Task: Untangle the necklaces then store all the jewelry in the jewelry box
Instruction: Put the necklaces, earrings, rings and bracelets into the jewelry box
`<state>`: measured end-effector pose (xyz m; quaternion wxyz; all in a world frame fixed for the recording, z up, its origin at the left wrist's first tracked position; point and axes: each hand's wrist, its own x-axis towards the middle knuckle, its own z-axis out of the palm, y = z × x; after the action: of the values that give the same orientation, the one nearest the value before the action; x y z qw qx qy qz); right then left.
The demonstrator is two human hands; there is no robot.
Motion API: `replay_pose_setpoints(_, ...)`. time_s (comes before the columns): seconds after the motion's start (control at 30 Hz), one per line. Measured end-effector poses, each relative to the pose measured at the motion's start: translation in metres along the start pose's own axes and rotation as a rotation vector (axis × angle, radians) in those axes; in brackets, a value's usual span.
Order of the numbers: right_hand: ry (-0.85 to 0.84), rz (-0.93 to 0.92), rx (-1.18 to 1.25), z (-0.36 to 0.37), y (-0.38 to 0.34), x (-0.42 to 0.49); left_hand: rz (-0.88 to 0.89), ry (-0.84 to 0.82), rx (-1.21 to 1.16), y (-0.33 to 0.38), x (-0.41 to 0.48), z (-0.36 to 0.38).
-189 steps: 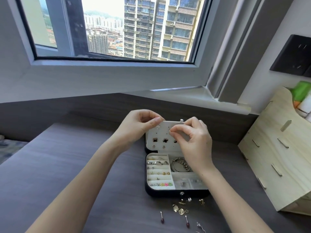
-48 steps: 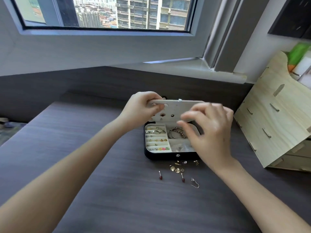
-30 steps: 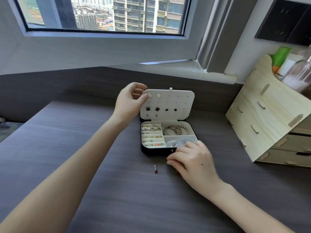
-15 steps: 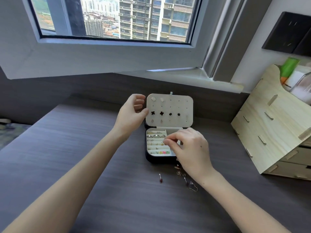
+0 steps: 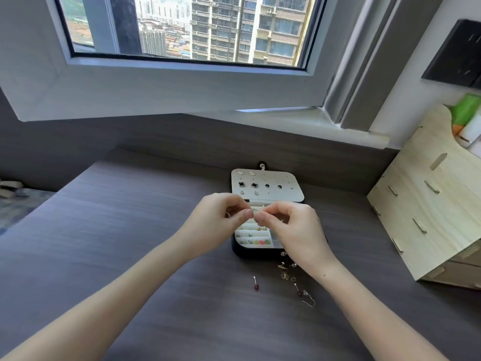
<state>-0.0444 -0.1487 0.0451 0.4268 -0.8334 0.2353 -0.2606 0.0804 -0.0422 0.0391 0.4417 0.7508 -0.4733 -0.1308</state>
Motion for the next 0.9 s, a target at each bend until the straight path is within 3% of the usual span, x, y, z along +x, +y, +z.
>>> replay_pose_setpoints(0.13,-0.021,0.023,0.092,-0.003,0.002,-0.001,-0.068,0.002,-0.067,0.0,-0.001,0.003)
replay_pose_setpoints(0.27,-0.026,0.163,0.399,-0.004,0.001,0.0,-0.162,-0.001,-0.253,-0.002,0.0,0.006)
replay_pose_setpoints(0.43,-0.134,0.23,0.558,-0.004,-0.004,0.002,-0.153,-0.033,-0.319,-0.004,0.0,0.009)
replay_pose_setpoints(0.63,-0.233,0.264,0.468,-0.01,-0.005,0.01,-0.114,-0.034,-0.255,-0.005,0.0,0.011)
replay_pose_setpoints(0.9,-0.486,0.408,0.254,-0.022,-0.012,0.044,-0.092,-0.044,-0.208,-0.008,0.006,0.007)
